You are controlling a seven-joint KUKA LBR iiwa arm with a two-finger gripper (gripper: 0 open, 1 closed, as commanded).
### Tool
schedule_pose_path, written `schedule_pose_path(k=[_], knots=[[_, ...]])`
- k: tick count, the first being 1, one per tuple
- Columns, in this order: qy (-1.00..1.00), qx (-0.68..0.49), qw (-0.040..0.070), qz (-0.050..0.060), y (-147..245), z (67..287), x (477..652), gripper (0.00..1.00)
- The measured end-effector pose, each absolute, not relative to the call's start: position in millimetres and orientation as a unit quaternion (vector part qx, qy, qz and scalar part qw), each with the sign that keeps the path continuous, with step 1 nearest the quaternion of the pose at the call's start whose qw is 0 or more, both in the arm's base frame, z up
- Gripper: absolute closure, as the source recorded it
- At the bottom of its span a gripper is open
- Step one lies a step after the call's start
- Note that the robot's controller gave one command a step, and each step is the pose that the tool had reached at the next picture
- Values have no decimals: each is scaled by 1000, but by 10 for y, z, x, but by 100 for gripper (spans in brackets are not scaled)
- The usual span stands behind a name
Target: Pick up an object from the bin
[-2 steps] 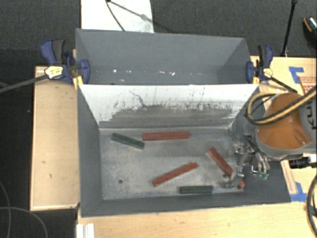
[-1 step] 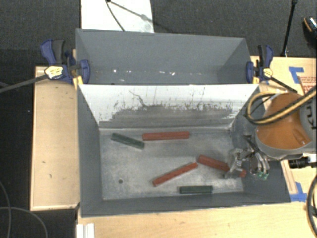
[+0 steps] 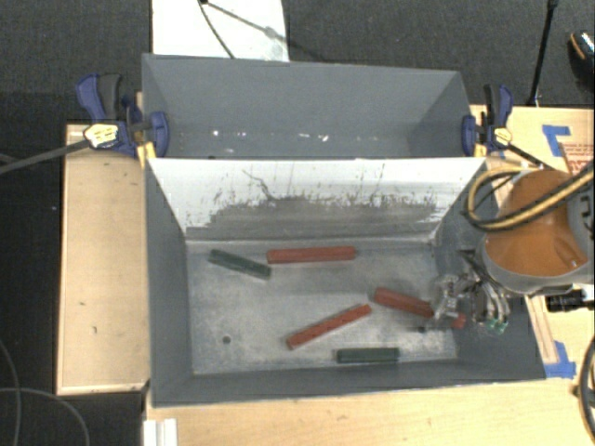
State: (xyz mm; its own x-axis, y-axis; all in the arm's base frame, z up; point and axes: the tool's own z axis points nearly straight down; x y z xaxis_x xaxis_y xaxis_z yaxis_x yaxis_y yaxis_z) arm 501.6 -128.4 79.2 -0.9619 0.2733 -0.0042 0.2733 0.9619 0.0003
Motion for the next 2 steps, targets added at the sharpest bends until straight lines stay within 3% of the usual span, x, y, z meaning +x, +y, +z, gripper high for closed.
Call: schedule_pose_path(k=[1,2], knots=[[991,134,5,0,-1287,1610,5042,100],[991,131,4,0,-1290,1985,5058,100]])
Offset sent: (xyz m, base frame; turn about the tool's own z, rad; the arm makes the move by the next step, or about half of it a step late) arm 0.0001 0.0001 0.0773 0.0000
